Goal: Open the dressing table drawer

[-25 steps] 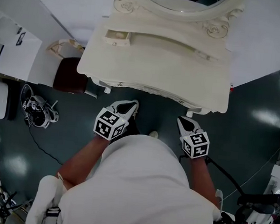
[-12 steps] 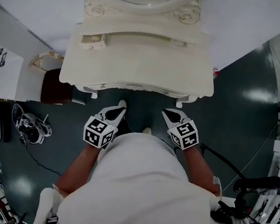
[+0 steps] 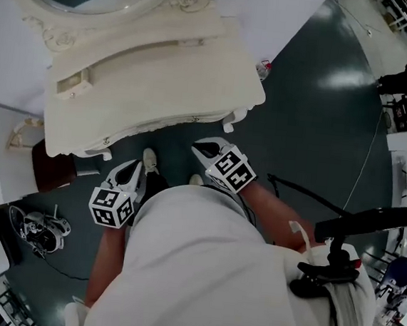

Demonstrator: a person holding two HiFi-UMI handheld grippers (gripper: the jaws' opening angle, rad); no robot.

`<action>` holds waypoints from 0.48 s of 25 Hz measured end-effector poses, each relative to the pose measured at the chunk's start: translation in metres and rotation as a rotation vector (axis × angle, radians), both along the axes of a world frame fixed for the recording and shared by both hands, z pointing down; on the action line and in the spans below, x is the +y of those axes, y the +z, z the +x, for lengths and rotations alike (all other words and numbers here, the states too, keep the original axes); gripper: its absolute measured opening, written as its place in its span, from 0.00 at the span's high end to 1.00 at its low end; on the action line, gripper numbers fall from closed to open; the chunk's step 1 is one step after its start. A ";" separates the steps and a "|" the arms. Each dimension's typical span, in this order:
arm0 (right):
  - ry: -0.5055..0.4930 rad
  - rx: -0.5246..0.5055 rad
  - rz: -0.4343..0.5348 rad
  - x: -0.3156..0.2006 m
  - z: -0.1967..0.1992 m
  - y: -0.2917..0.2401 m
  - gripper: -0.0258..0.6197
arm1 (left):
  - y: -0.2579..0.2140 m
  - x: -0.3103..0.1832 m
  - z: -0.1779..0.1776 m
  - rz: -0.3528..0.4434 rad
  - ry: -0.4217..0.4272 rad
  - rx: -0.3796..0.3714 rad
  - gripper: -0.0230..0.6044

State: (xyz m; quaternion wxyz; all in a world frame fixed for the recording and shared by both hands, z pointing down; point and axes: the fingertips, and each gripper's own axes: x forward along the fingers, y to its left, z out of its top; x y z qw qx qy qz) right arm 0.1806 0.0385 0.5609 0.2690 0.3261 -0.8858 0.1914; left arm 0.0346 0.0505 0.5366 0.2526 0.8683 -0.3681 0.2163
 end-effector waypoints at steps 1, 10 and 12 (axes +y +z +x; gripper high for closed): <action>0.006 0.000 -0.002 0.000 0.003 0.001 0.96 | 0.001 -0.001 0.003 -0.002 0.010 -0.002 0.96; 0.033 -0.014 -0.011 -0.003 0.025 0.003 0.96 | 0.002 -0.010 0.036 -0.019 0.073 -0.014 0.96; 0.037 -0.016 -0.012 -0.002 0.033 0.003 0.96 | 0.001 -0.010 0.046 -0.016 0.083 -0.015 0.96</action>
